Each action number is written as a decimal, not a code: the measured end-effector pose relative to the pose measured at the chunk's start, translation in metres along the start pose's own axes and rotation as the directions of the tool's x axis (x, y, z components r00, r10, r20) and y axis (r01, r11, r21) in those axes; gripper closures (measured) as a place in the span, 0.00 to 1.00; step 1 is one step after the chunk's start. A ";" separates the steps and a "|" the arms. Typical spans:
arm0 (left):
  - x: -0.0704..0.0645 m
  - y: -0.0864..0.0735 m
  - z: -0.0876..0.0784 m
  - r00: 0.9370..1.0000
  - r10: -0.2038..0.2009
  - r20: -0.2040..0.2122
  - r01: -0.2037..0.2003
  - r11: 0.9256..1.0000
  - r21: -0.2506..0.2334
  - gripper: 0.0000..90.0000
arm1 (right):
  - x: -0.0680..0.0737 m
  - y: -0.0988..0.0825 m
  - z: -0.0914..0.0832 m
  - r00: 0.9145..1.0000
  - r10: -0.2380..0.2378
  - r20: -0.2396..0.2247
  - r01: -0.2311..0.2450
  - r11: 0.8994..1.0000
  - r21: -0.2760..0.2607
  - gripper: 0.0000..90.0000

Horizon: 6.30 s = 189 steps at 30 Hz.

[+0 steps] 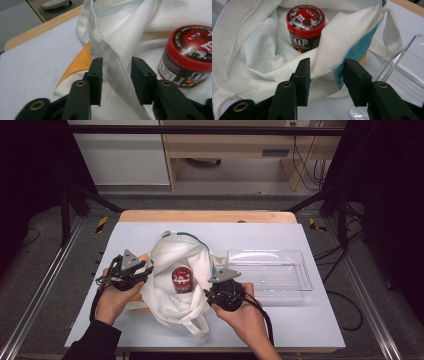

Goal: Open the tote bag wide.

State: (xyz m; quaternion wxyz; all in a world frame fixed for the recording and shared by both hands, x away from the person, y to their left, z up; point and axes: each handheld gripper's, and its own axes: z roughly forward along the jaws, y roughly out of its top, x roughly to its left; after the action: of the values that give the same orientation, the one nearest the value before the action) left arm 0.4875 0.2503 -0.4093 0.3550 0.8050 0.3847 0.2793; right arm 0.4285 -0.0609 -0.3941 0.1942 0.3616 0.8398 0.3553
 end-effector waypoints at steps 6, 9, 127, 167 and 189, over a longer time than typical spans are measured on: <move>0.006 -0.011 0.002 0.999 -0.036 0.014 0.035 0.999 0.033 0.89 | 0.004 -0.019 0.000 1.000 0.000 0.010 0.000 1.000 0.023 0.76; 0.008 -0.016 0.004 0.999 -0.045 0.017 0.044 0.998 0.045 0.95 | 0.005 -0.032 0.004 1.000 0.003 0.009 -0.003 0.999 0.036 0.88; -0.016 -0.066 -0.033 0.988 -0.155 0.016 0.156 0.985 -0.073 0.91 | 0.067 0.019 0.061 0.946 -0.183 -0.267 0.201 0.979 0.043 0.98; -0.016 -0.076 -0.041 0.984 -0.176 -0.005 0.173 0.973 -0.152 0.65 | 0.035 0.036 0.048 0.972 -0.151 -0.181 0.135 0.986 -0.096 0.42; 0.001 -0.079 -0.046 0.970 -0.232 -0.068 0.211 0.951 -0.226 0.15 | 0.013 0.061 0.100 0.987 -0.084 -0.137 0.090 0.995 0.041 0.15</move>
State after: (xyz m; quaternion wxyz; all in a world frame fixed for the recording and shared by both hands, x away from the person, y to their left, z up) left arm 0.4216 0.3036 -0.4436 0.4514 0.6990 0.4561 0.3155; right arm 0.5066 0.0243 -0.4169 0.1438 0.3043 0.8741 0.3503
